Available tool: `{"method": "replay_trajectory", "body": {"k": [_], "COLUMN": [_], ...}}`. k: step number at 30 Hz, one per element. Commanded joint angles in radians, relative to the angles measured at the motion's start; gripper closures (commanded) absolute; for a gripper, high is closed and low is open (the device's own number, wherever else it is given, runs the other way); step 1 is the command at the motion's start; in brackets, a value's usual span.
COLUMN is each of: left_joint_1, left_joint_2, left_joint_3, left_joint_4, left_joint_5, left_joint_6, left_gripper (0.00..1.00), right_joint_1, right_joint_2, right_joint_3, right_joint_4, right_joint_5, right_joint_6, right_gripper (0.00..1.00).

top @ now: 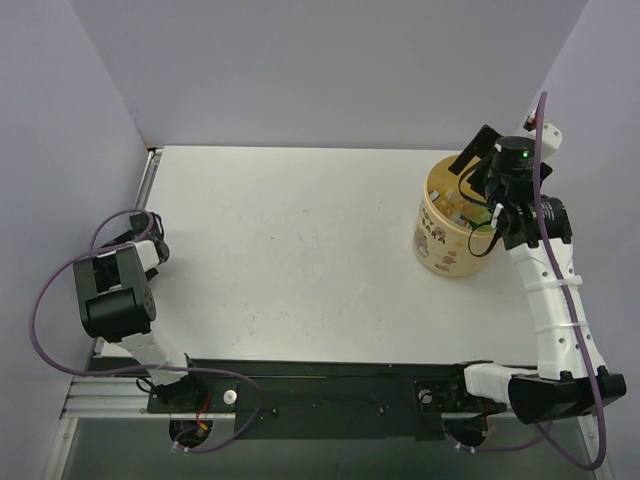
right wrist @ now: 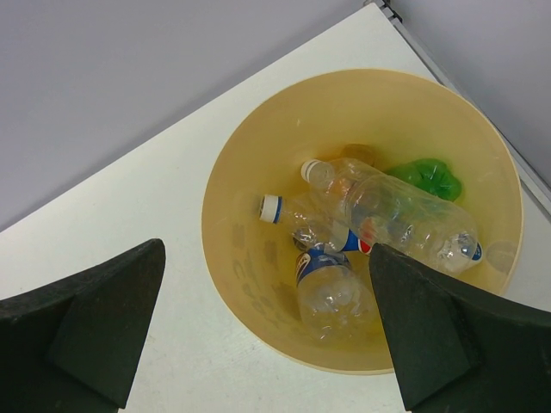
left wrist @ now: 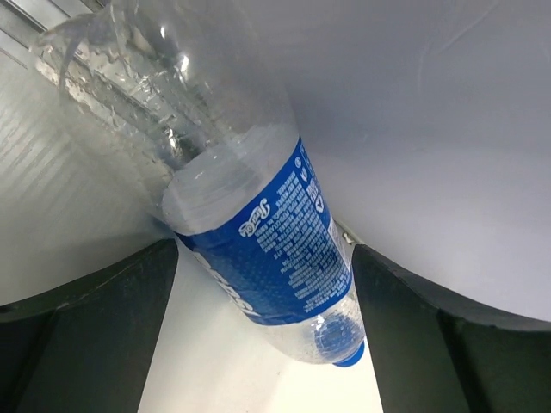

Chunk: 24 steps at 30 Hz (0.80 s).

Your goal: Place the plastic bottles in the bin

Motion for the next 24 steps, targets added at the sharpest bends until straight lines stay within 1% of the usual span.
{"method": "replay_trajectory", "body": {"k": [1,4,5,7,8,10,13,16,17,21,23,24], "left_joint_1": [0.027,0.041,0.039,0.041,0.041,0.042,0.035,0.018,0.013,-0.037,-0.083,-0.118], "left_joint_2": [0.037,0.054,0.055,0.052,0.049,0.034,-0.02,-0.075,-0.107,-0.216,-0.27,-0.308], "left_joint_3": [-0.011,-0.008,-0.008,-0.016,-0.024,-0.036,-0.062,-0.106,-0.12,-0.178,-0.203,-0.205], "left_joint_4": [0.049,0.058,0.068,0.096,0.101,0.113,0.11,0.115,0.16,0.191,0.243,0.259], "left_joint_5": [0.019,0.044,0.05,0.065,0.072,0.085,0.087,0.081,0.075,0.059,0.062,0.078], "left_joint_6": [-0.025,-0.025,-0.011,0.007,0.007,0.022,0.047,0.082,0.101,0.151,0.232,0.297], "left_gripper": [0.08,0.15,0.23,0.3,0.32,0.38,0.41,0.42,0.42,0.47,0.49,0.52], "right_joint_1": [0.003,0.003,0.003,0.003,0.003,0.003,0.002,0.002,0.0,-0.001,-0.001,-0.001], "right_joint_2": [0.012,0.009,0.009,0.006,0.006,0.005,0.004,-0.004,-0.005,-0.019,-0.027,-0.03], "right_joint_3": [0.017,0.013,0.007,0.0,-0.002,-0.008,-0.019,-0.031,-0.036,-0.052,-0.057,-0.057], "right_joint_4": [0.004,0.005,0.004,0.004,0.005,0.007,0.008,0.015,0.013,0.016,0.016,0.016], "right_joint_5": [-0.015,-0.018,-0.015,-0.009,-0.007,-0.007,-0.006,-0.003,-0.004,-0.012,-0.02,-0.033], "right_joint_6": [-0.01,-0.009,-0.009,-0.009,-0.007,-0.004,-0.004,-0.004,-0.004,0.001,0.002,0.004], "right_gripper": [0.0,0.0,0.0,0.0,0.0,0.0,0.0,0.0,0.0,0.0,0.0,0.0]}}
